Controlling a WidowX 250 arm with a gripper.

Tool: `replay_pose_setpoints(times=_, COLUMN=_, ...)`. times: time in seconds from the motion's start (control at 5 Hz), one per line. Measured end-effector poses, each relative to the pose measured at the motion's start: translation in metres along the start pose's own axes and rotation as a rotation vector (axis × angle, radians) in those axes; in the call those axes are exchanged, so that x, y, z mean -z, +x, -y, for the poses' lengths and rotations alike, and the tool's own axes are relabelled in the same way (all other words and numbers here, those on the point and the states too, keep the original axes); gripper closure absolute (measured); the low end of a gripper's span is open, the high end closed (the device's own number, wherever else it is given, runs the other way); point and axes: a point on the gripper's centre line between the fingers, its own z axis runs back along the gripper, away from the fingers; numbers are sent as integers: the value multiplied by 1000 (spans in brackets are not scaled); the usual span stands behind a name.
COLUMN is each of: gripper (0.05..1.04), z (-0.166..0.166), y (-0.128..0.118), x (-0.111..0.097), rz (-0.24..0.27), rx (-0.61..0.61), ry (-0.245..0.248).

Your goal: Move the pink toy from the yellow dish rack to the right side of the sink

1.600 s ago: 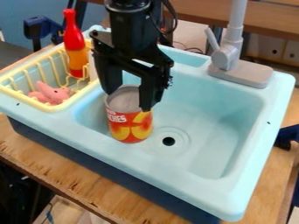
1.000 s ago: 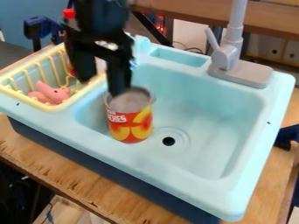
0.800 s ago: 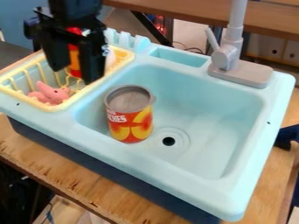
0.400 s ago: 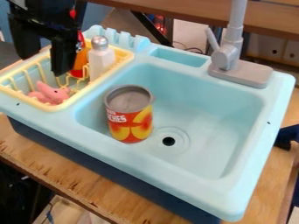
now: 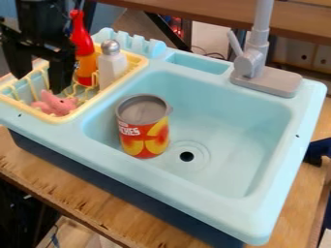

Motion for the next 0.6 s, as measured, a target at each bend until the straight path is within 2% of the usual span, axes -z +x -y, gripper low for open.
replay_pose_setpoints(times=0.2, gripper=83, z=-2, y=5, x=14, rz=-9, rx=-42, ry=-18)
replay_pose_setpoints(times=0.6, gripper=83, z=6, y=14, x=44, rz=-51, rx=-45, ry=-58)
